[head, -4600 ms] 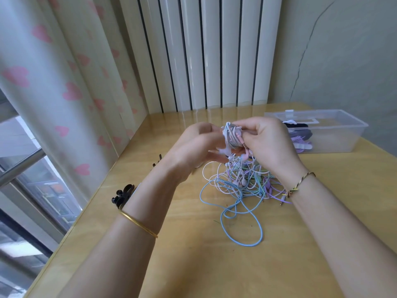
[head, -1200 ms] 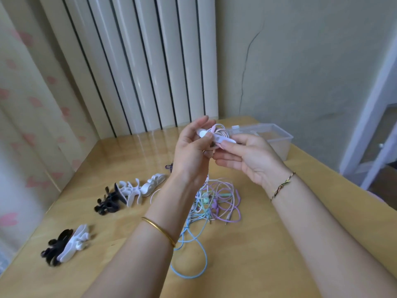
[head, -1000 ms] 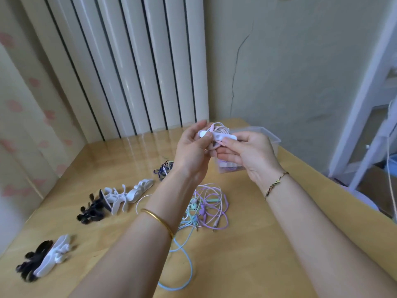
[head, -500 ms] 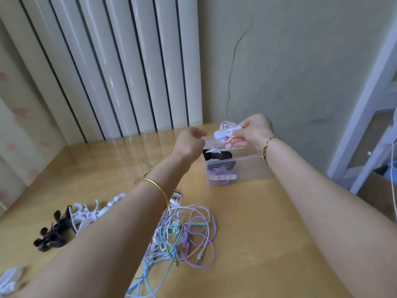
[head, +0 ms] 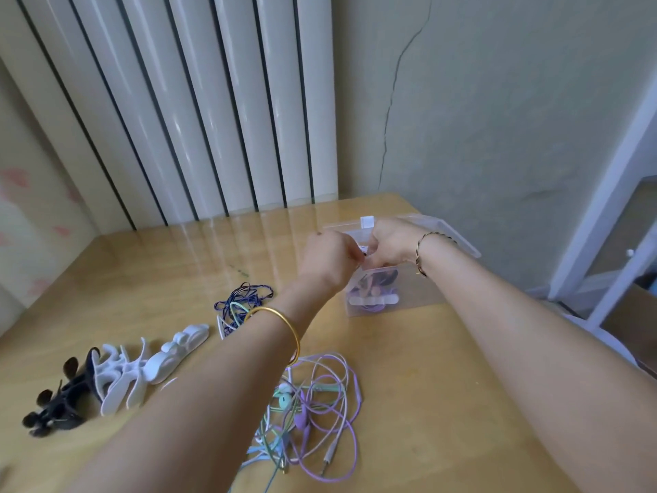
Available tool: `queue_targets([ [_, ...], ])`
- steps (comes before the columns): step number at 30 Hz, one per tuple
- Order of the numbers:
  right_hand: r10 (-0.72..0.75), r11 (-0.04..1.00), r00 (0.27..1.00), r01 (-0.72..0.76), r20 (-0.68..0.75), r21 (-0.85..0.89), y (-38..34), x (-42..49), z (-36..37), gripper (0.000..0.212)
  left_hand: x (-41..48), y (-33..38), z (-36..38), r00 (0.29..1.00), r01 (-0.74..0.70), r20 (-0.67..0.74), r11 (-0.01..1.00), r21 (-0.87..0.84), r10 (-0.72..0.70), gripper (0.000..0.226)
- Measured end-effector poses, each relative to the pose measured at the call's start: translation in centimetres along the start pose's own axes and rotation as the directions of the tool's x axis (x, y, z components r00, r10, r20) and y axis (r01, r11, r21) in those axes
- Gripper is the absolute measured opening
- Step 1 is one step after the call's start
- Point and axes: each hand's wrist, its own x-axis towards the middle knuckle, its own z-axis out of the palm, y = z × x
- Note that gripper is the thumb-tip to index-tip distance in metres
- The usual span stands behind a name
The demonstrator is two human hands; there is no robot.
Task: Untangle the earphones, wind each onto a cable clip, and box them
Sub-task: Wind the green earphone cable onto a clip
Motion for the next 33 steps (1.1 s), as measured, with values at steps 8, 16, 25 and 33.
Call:
queue_targets([
  [8, 0.08, 0.996, 0.959, -0.07, -0.273, 0.048, 1.4, 0.9, 1.2, 0.017, -1.4, 0.1, -1.8, 0.994, -0.037, -0.109, 0.972, -0.231, 0.012, 0.037],
  [16, -0.161, 0.968, 0.894, 0.225, -0.419, 0.108, -2.1, -6.3, 2.3, 0.012, -10.1, -3.4, -8.5, 0.997, 0.073, 0.044, 0.96, -0.271, -0.063, 0.015],
  [25, -0.27, 0.807, 0.937, 0.345, -0.22, 0.479, -5.9, -14.1, 7.6, 0.025, -16.7, -4.3, -11.8, 0.997, -0.081, -0.012, 0.994, -0.068, 0.08, 0.036],
  [33, -0.454, 0.891, 0.875, 0.441, -0.169, -0.11, -7.3, -15.9, 8.9, 0.014, -17.3, -6.5, -10.8, 1.0, -0.017, -0.001, 1.0, -0.012, 0.017, 0.041],
])
